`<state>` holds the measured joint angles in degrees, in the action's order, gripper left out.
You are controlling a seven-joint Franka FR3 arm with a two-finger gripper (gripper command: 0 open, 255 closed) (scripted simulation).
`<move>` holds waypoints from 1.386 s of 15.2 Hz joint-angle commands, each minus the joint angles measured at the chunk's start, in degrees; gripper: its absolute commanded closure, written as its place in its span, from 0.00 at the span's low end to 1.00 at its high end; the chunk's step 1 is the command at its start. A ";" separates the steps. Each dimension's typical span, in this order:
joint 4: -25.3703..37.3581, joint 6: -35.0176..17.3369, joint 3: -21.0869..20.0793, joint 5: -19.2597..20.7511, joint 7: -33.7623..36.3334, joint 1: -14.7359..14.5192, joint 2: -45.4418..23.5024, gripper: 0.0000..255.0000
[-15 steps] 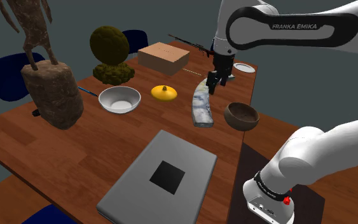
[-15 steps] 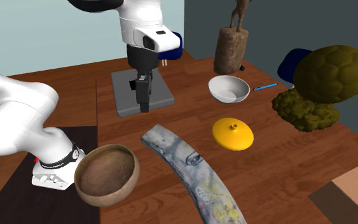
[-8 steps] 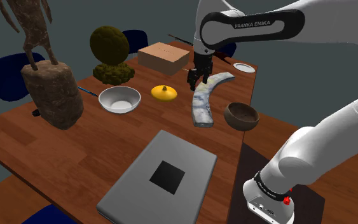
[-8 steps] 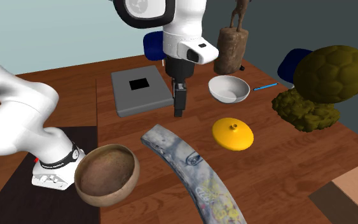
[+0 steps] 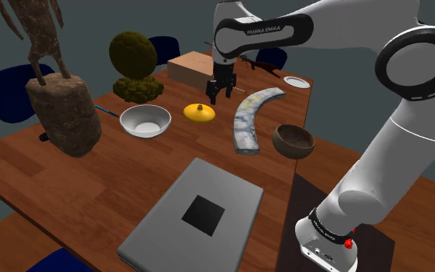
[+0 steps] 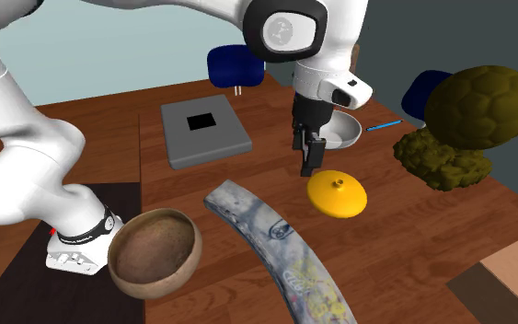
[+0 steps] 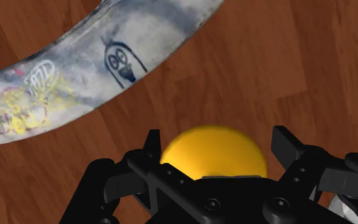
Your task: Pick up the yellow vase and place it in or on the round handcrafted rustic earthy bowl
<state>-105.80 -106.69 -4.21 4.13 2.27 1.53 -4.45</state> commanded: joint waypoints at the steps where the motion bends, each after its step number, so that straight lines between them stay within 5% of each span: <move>1: 4.44 -0.12 -0.13 0.04 0.31 -0.19 -4.38 0.00; 8: 22.45 2.28 -0.14 0.31 0.48 -0.75 -19.46 0.00; 21: 17.69 -3.21 -0.02 0.47 0.63 -0.57 -20.19 0.00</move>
<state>-88.09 -109.88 -4.24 4.59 2.90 0.97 -24.64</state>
